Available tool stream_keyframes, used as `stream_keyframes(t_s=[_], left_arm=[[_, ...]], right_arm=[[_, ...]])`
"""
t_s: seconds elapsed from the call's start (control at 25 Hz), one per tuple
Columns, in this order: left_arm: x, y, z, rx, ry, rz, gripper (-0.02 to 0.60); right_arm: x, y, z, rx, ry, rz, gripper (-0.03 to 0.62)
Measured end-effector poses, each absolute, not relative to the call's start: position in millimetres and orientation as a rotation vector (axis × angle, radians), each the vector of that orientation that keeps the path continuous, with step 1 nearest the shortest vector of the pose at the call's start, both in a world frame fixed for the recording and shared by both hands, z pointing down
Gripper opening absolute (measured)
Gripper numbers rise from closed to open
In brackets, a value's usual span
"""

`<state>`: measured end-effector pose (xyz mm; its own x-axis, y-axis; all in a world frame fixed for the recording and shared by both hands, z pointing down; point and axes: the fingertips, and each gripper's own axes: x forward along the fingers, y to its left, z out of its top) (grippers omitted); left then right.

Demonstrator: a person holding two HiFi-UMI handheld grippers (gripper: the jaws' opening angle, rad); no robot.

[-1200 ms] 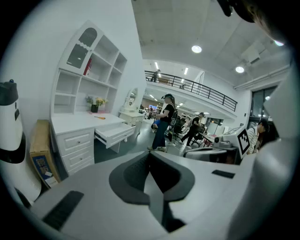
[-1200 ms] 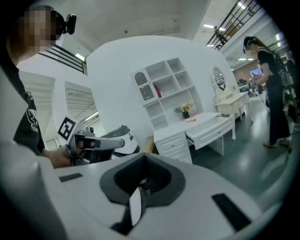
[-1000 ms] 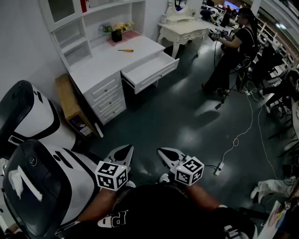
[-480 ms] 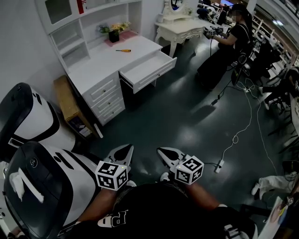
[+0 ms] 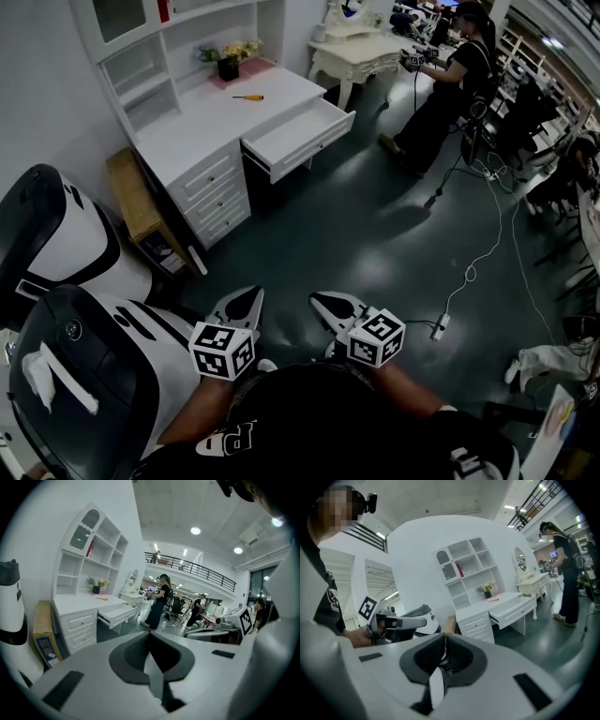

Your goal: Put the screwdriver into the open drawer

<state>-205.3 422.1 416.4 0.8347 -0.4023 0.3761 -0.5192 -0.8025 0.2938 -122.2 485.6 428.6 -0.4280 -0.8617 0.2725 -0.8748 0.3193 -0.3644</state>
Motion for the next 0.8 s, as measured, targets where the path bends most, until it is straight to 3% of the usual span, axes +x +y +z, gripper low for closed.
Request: stream_keyframes(t_s=[0.44, 0.8], left_arm=[[-253, 414, 433, 2.591, -0.693, 0.428, 0.011], [-250, 392, 443, 2.552, -0.755, 0.41, 0.011]], right_arm=[[-167, 472, 445, 1.685, -2.462, 0.793, 0.009], [-146, 443, 449, 1.716, -2.44, 0.8, 0.009]])
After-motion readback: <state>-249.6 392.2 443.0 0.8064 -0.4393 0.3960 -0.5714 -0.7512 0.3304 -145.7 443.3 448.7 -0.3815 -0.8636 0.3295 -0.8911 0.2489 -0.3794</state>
